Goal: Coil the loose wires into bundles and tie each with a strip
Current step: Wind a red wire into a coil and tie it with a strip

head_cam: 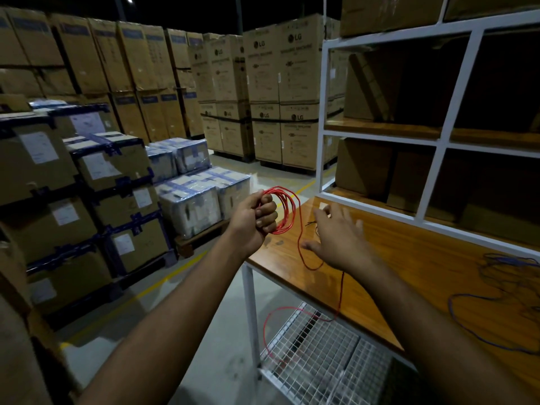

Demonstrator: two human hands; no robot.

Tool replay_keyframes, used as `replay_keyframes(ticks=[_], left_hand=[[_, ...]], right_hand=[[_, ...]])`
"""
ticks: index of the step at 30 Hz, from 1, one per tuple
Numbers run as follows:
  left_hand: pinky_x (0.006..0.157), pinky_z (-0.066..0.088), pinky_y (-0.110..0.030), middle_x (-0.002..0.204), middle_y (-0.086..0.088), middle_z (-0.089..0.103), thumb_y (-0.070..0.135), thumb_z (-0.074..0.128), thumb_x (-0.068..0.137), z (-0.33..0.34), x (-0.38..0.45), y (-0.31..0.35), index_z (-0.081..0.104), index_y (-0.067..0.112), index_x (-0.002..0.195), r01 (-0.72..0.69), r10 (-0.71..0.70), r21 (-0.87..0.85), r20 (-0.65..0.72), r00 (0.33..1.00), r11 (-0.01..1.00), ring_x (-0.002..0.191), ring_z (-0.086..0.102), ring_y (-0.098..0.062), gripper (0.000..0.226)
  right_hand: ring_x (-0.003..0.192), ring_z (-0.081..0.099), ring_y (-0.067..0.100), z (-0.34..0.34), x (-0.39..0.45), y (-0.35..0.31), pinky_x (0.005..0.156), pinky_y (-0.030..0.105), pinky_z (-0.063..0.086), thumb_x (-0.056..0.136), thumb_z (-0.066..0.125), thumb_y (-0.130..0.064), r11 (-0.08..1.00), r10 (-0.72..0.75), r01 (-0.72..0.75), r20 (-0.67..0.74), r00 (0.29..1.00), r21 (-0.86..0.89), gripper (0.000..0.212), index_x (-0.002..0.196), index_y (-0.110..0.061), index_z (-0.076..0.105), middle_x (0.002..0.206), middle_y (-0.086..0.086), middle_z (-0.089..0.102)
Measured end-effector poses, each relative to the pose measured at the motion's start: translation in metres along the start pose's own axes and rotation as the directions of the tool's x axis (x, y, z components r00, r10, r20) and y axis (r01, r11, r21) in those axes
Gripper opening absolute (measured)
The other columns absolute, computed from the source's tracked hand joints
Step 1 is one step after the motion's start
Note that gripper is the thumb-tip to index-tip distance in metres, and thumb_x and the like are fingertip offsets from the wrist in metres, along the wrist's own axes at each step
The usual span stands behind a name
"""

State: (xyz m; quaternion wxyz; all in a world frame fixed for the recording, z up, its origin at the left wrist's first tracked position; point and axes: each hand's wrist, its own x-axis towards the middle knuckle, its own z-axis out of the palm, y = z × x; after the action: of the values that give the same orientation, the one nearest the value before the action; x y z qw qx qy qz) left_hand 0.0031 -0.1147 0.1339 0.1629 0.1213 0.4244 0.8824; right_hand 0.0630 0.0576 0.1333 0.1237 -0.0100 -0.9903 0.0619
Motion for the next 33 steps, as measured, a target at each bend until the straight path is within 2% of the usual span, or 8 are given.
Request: replay_keyframes(ticks=[5,10,13,16,24,27,29,33], left_hand=[[0.042,0.015,-0.021,0.049,0.008,0.027,0.030,0.032,0.105,0.006,-0.002,0.000,0.042,0.019,0.073,0.004,-0.004,-0.002,0.028,1.000,1.000,0.037,0.022,-0.005,0.035],[0.041,0.017,-0.021,0.050,0.008,0.028,0.030,0.031,0.105,0.002,0.001,0.001,0.041,0.019,0.074,-0.001,0.002,-0.016,0.035,0.999,1.000,0.037,0.021,-0.005,0.034],[0.037,0.020,-0.020,0.049,0.008,0.028,0.029,0.031,0.105,-0.002,0.007,-0.004,0.041,0.019,0.074,0.006,-0.006,-0.032,0.022,1.000,0.999,0.036,0.022,-0.005,0.035],[0.035,0.023,-0.020,0.048,0.008,0.028,0.029,0.031,0.105,-0.002,0.011,-0.009,0.040,0.019,0.073,0.007,-0.007,-0.051,-0.005,1.000,0.999,0.034,0.022,-0.005,0.035],[0.040,0.028,-0.023,0.050,0.008,0.027,0.030,0.031,0.106,0.003,0.013,-0.010,0.042,0.019,0.073,-0.026,0.030,0.039,-0.095,0.995,0.999,0.039,0.027,-0.007,0.037],[0.044,0.031,-0.021,0.050,0.007,0.030,0.030,0.030,0.107,0.006,0.011,-0.010,0.042,0.017,0.073,-0.023,0.025,0.019,-0.111,0.994,1.000,0.043,0.031,-0.009,0.039],[0.047,0.036,-0.020,0.053,0.004,0.033,0.027,0.032,0.107,0.009,0.010,-0.013,0.044,0.015,0.071,-0.027,0.034,0.051,-0.140,0.990,0.998,0.045,0.035,-0.008,0.040],[0.045,0.035,-0.021,0.050,0.005,0.033,0.027,0.033,0.107,0.017,0.008,-0.020,0.045,0.014,0.073,0.012,-0.002,0.086,-0.118,0.993,0.996,0.043,0.034,-0.009,0.039]], right_hand=[[0.112,0.061,0.027,0.020,0.007,-0.002,0.100,0.050,0.049,0.100,0.055,-0.027,0.718,-0.057,-0.166,0.295,0.954,0.676,0.015,0.107,-0.022,0.067,0.114,0.005,0.067],[0.082,0.074,0.029,0.030,-0.005,-0.010,0.088,0.047,0.058,0.105,0.045,-0.024,0.359,-0.045,-0.396,0.440,0.897,0.845,0.021,0.102,-0.010,0.060,0.088,0.016,0.074],[0.061,0.071,0.018,0.029,-0.010,-0.023,0.070,0.035,0.061,0.104,0.047,-0.036,0.676,0.000,-0.285,0.387,0.922,0.680,0.031,0.093,-0.013,0.065,0.073,0.009,0.074],[0.092,0.065,0.020,0.018,-0.016,-0.036,0.089,0.048,0.051,0.100,0.050,-0.037,0.971,-0.149,0.094,0.248,0.957,0.219,0.025,0.105,-0.016,0.064,0.095,0.003,0.069],[0.128,0.039,0.025,-0.016,-0.038,-0.040,0.111,0.059,0.008,0.093,0.055,-0.020,0.803,-0.514,0.474,-0.015,0.858,-0.362,0.030,0.123,-0.019,0.056,0.122,0.003,0.059],[0.123,0.049,0.026,-0.026,-0.033,-0.035,0.114,0.054,0.022,0.097,0.049,-0.018,0.819,-0.545,0.479,-0.167,0.822,-0.316,0.033,0.130,-0.018,0.051,0.121,0.005,0.063],[0.096,0.064,0.025,-0.029,-0.029,-0.029,0.086,0.043,0.055,0.096,0.058,-0.020,0.838,-0.544,0.495,-0.283,0.790,-0.228,0.032,0.127,-0.017,0.052,0.103,0.007,0.069],[0.061,0.064,0.021,-0.027,-0.013,-0.010,0.050,0.030,0.049,0.092,0.064,-0.045,0.906,-0.414,0.399,-0.495,0.764,-0.142,0.028,0.094,-0.018,0.066,0.071,0.003,0.068]])
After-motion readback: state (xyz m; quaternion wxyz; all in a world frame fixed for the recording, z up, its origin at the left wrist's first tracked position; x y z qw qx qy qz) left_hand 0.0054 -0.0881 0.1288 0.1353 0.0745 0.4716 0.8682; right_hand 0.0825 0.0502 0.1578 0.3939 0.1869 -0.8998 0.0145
